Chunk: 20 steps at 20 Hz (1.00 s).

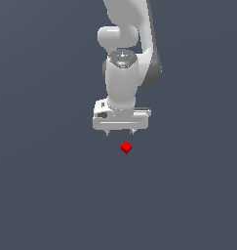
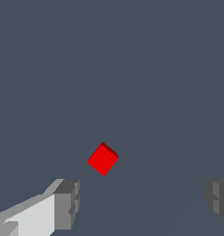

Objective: Pick up the red cube and move it to a goal position.

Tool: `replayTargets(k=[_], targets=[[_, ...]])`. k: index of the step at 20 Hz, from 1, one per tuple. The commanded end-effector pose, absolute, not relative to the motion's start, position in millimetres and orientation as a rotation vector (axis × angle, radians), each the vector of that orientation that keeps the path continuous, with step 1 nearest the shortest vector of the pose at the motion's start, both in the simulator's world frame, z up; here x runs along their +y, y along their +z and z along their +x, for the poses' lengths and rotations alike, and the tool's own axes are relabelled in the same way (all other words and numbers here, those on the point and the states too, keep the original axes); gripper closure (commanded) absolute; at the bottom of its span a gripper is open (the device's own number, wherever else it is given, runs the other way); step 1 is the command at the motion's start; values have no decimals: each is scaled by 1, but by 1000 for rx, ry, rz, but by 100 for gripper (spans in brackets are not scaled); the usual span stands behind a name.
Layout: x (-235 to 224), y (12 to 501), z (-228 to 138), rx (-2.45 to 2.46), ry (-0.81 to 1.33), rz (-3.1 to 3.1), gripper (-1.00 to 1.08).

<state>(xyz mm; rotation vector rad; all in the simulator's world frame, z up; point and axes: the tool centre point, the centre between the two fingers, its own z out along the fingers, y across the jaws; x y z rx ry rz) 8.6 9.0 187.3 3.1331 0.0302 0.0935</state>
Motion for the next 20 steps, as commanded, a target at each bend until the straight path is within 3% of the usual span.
replayTargets(k=[1, 20], targets=[[9, 187, 9, 30, 94, 3133, -92], [18, 131, -2, -331, 63, 3117, -92]])
